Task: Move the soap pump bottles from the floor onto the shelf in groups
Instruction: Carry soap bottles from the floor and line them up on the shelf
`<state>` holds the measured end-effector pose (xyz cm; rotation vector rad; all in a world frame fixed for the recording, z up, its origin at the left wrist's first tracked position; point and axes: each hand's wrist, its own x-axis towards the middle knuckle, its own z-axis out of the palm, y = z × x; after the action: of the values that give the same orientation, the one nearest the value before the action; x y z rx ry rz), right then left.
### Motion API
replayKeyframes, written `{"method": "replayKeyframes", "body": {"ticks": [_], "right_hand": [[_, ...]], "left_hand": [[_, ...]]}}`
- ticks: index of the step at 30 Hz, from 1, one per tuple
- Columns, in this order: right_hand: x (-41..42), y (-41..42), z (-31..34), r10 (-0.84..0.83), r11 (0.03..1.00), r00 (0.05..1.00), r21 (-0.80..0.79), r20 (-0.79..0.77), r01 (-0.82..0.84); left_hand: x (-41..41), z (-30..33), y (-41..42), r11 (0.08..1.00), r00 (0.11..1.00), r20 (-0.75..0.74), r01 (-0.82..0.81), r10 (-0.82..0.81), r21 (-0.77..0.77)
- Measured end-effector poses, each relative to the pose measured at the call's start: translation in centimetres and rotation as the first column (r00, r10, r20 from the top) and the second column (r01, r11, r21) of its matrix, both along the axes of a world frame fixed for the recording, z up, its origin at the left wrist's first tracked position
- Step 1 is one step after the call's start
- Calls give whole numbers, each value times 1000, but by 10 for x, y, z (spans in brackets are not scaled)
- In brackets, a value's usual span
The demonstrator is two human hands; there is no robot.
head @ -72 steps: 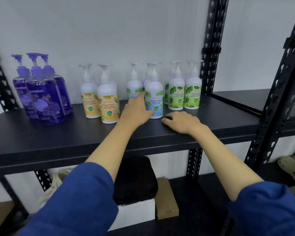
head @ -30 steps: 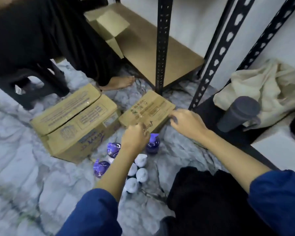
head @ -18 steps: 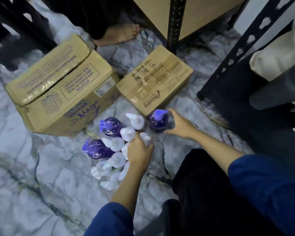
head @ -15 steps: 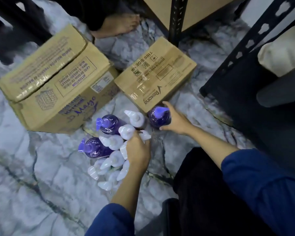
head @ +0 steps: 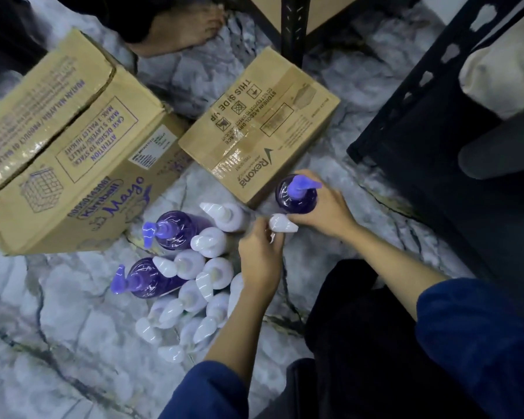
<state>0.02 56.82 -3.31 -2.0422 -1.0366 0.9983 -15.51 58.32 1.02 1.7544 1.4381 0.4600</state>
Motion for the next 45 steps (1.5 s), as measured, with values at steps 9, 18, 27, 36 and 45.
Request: {"method": "replayKeyframes", "body": {"ticks": [9,18,27,36,45], "right_hand": [[35,-22,-14,-120,992,991,32,-52,122],[32,-15,-60,-201,969,914,64,-352,237],[36,-11,-45,-356,919,855,23,-377,393],[32,2,38,-369,883,824,115,-430,455],[34,14,179,-343,780,835,366,-429,508]], "left_hand": [[20,-46,-18,951,991,94,-67,99,-301],[28,-91,-6,916,992,-40,-127,121,-380],[33,-68,-8,947,973,152,-121,172,-296],[46,-5,5,982,929,336,-110,157,-153],[59,117,35,995,858,511,-90,60,33]]}}
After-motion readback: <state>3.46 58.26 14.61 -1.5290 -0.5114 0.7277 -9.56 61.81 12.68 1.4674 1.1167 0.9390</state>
